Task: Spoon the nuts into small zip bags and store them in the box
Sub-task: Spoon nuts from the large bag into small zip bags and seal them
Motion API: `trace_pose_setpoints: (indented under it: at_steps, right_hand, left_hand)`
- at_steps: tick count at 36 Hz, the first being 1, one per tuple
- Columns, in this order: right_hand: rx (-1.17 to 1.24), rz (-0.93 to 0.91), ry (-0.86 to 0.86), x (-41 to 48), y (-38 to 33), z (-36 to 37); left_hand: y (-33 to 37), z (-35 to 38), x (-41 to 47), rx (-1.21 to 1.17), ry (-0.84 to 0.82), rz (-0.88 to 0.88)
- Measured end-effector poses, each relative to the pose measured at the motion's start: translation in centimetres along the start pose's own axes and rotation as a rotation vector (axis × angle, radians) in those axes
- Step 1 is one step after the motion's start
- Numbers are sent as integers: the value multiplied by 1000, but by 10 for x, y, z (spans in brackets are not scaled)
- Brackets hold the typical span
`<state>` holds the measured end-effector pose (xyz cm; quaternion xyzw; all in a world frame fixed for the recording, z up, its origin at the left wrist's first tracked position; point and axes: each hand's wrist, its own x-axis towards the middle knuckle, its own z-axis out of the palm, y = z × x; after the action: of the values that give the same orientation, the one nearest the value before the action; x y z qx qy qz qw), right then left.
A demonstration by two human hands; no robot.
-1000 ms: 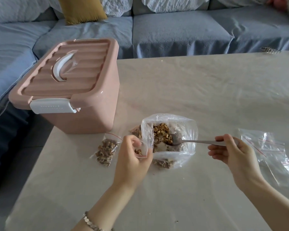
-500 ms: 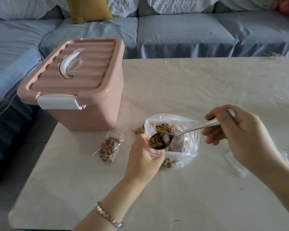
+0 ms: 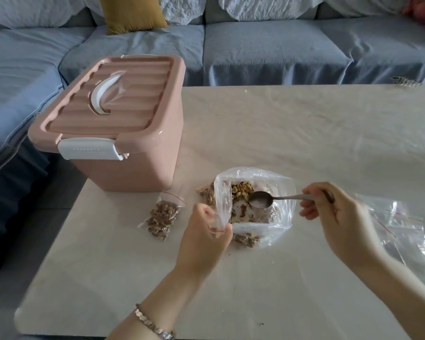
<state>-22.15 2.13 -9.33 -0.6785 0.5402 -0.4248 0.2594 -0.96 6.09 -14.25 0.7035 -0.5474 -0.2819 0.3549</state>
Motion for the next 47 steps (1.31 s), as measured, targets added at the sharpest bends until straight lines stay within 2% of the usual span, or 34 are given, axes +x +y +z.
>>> trace_pose_setpoints:
  at_steps: [7,17,22,28,35,43,47]
  right_hand:
    - [183,259,14,-20,16,23]
    - [609,753,62,-28,13,30]
    - [749,887,93,-27,17,22]
    - [751,851,130,-19,16,3]
    - [700,711,139,0,0,-18]
    - [554,512,14,17,-32,-20]
    - [355,303,-76,18,-54,-10]
  left_hand:
    - [4,1,1,-22,-90,-37]
    - [3,11,2,-110,-62,-39]
    - [0,7,1,-127,-19,15]
    - [-7,6,2,-131,79,79]
    - [-8,10,4,-125,-7,68]
    - [-9,14,6,-71,3,72]
    - [-8,15,6,-62,9,98]
